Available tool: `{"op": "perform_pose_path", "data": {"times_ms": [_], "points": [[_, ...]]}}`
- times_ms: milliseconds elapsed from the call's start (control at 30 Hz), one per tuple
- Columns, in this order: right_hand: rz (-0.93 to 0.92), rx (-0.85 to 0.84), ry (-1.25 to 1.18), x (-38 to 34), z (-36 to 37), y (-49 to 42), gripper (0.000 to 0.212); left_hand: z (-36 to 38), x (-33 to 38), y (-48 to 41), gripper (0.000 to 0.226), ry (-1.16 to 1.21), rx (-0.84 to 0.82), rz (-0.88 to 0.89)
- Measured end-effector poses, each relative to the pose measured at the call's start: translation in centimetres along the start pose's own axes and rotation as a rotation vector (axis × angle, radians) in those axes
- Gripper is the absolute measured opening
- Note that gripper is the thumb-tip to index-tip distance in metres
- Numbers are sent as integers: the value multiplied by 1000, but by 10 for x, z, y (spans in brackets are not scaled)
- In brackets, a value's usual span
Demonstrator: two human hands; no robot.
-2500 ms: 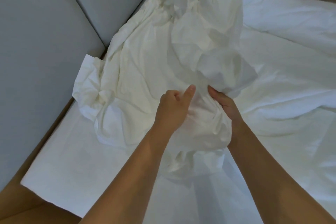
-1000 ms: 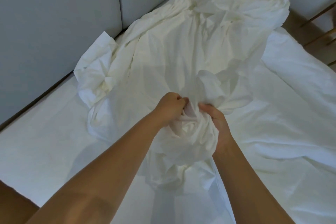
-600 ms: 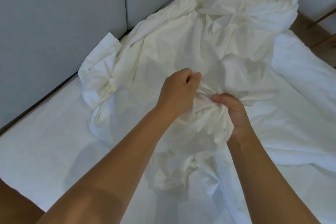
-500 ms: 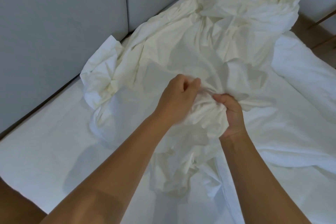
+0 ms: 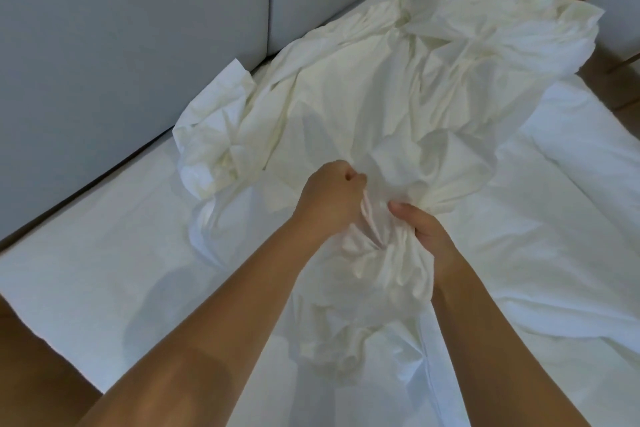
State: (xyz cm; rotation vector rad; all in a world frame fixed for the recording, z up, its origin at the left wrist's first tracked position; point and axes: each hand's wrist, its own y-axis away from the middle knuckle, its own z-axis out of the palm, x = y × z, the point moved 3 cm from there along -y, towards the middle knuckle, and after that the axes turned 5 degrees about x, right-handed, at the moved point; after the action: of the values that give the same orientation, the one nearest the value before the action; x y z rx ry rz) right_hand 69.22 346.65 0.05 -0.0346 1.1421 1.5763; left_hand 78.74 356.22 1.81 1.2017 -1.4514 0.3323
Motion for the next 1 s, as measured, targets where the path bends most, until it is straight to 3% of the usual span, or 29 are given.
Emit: {"op": "perform_pose_path", "data": {"times_ms": [67, 133, 200, 267, 400, 500, 567, 600, 700, 767, 833, 933, 1000], "points": [[57, 30, 9, 1, -3, 1, 47, -5, 22, 18, 29, -69, 109, 291], [28, 29, -37, -2, -4, 1, 48, -2, 33, 39, 29, -46, 56, 452], [-40, 30, -71, -6, 0, -1, 44, 7, 26, 47, 30, -44, -60, 401], [-82, 67, -109, -6, 0, -3, 44, 15, 15, 47, 33, -201, -107, 360], [-64, 77, -155, 4, 4, -5, 45, 20, 7, 39, 31, -393, -125, 508], [-37, 102, -134, 2, 8, -9, 38, 14, -4, 26, 29, -44, -200, 391], [-55, 104, -162, -3, 11, -11, 32, 3, -19, 10, 18, 185, -71, 266], [-69, 101, -167, -4, 13, -12, 26, -2, -29, 1, 20, 161, 1, 227], [-45, 54, -181, -1, 20, -13, 26, -6, -53, -20, 52, -332, -24, 160], [-45, 61, -182, 4, 20, -14, 32, -6, -56, -23, 33, -621, -17, 268], [-55, 115, -168, 6, 15, -16, 38, -14, -48, -16, 19, -497, 95, 289], [22, 111, -77, 6, 15, -16, 21, -31, -29, 11, 22, -139, 242, 346], [83, 126, -14, 8, 17, -16, 16, -28, -14, 40, 17, -38, 151, 477]]}}
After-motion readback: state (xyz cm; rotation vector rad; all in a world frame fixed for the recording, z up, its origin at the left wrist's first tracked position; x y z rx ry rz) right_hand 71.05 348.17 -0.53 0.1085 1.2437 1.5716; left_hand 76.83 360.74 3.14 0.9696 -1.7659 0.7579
